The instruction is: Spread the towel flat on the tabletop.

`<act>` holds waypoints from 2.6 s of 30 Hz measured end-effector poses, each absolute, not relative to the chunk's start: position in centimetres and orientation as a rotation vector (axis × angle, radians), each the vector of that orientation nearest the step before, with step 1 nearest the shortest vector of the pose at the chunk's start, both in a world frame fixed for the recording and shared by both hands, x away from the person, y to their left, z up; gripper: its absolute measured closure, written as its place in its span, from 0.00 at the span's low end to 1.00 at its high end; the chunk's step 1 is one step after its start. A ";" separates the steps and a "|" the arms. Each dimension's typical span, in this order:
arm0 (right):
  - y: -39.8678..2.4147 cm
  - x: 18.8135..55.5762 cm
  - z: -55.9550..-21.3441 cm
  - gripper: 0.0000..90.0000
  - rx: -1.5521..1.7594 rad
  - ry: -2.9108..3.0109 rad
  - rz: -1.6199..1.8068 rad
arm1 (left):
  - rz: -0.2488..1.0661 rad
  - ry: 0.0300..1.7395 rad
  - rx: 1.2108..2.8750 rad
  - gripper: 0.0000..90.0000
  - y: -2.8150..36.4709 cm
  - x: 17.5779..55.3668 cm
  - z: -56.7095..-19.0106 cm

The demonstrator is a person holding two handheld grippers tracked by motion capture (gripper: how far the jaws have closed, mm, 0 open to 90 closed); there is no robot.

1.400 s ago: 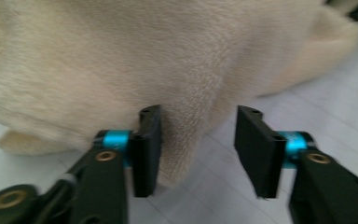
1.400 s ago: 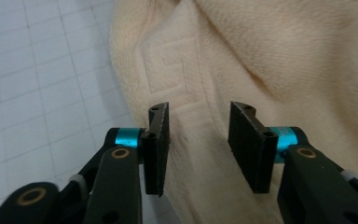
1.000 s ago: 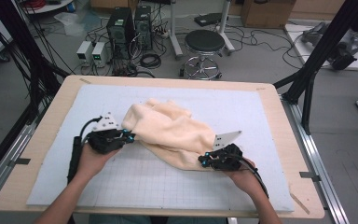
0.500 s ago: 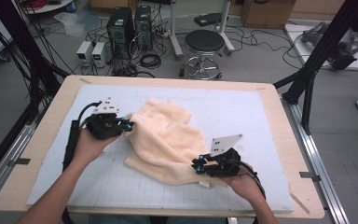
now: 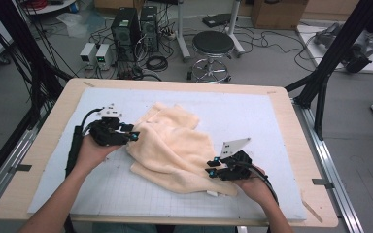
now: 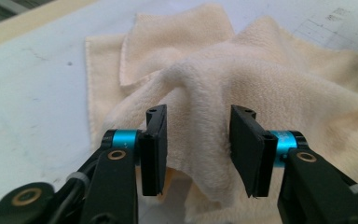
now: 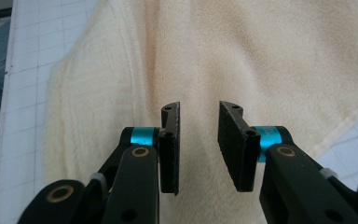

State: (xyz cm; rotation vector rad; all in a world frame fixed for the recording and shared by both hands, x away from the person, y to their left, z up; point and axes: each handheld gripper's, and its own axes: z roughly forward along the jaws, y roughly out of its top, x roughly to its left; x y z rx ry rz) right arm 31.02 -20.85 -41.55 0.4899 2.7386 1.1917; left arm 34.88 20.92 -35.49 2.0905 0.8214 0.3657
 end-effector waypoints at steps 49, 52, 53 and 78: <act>-20.4 21.4 -37.2 0.95 0.296 2.701 1.334 | 0.310 0.478 2.105 0.97 23.6 16.5 -35.6; -20.4 19.3 -35.7 0.92 0.233 2.686 1.378 | 0.290 0.457 2.090 0.97 23.8 15.2 -34.9; -20.5 18.9 -35.2 0.89 0.231 2.666 1.397 | 0.280 0.444 2.081 0.94 23.9 14.8 -34.5; -18.5 30.4 -43.2 0.95 0.454 2.801 1.112 | 0.219 0.576 2.286 0.96 20.0 27.2 -43.4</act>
